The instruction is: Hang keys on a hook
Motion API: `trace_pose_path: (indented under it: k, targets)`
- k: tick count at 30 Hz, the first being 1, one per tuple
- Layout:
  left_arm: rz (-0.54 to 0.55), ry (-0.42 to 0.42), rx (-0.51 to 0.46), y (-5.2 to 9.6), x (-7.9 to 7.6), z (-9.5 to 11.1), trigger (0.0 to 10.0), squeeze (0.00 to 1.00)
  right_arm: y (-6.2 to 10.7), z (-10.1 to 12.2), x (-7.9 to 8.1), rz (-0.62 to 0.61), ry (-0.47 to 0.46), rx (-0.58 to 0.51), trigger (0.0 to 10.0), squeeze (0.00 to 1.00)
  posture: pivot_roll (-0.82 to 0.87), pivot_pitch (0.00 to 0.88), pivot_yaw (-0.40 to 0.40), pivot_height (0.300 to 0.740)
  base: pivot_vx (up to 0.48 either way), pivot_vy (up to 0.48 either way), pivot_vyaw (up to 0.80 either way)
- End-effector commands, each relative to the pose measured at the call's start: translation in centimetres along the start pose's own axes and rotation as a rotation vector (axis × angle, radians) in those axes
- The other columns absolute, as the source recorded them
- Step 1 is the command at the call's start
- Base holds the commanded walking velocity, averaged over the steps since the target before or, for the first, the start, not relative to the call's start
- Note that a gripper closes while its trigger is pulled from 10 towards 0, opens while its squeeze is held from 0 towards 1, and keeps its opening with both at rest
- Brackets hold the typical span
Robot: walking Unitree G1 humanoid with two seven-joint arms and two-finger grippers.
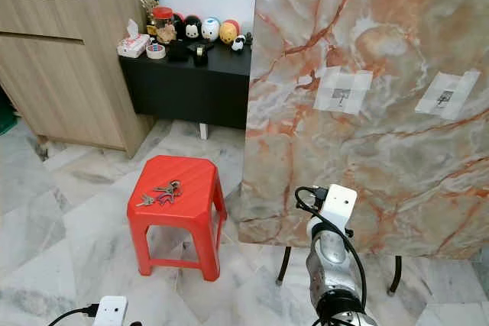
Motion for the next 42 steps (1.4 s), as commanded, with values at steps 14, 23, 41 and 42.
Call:
trace_pose_path:
  k: [14,23,41,42]
  targets:
    - [-0.002,0.019,0.02,0.06,0.06,-0.42,10.0,0.0,-0.21,0.97,0.15,-0.003,-0.002,-0.029,10.0,0.0,0.09,0.0,-0.09,0.74,0.0,0.0,0.0]
    - [-0.002,0.023,0.023,0.09,0.08,-0.52,10.0,0.0,-0.23,0.98,0.22,-0.002,-0.002,-0.029,10.0,0.0,0.09,0.0,-0.09,0.74,0.206,0.0,0.0]
    - [-0.003,0.031,0.025,0.13,0.03,-0.63,10.0,0.0,-0.15,0.84,0.32,-0.001,-0.002,-0.026,10.0,0.0,0.09,0.0,-0.093,0.74,0.293,0.0,0.0]
    - [-0.003,0.031,0.024,0.12,0.04,-0.62,10.0,0.0,-0.15,0.83,0.32,-0.002,-0.003,-0.025,10.0,0.0,0.09,0.0,-0.093,0.74,0.0,0.0,0.0]
Point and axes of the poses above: a point about 5 cm out from each wrist's last joint towards the gripper, its own y axis pointing back from the gripper into the wrist, its own z axis along the axis of the wrist's last joint, x = y × z, the point moved 5 cm from there along -y, pointing out of the wrist towards the gripper, and after that the axes turned 11 degrees about y, right-handed, at the moved point
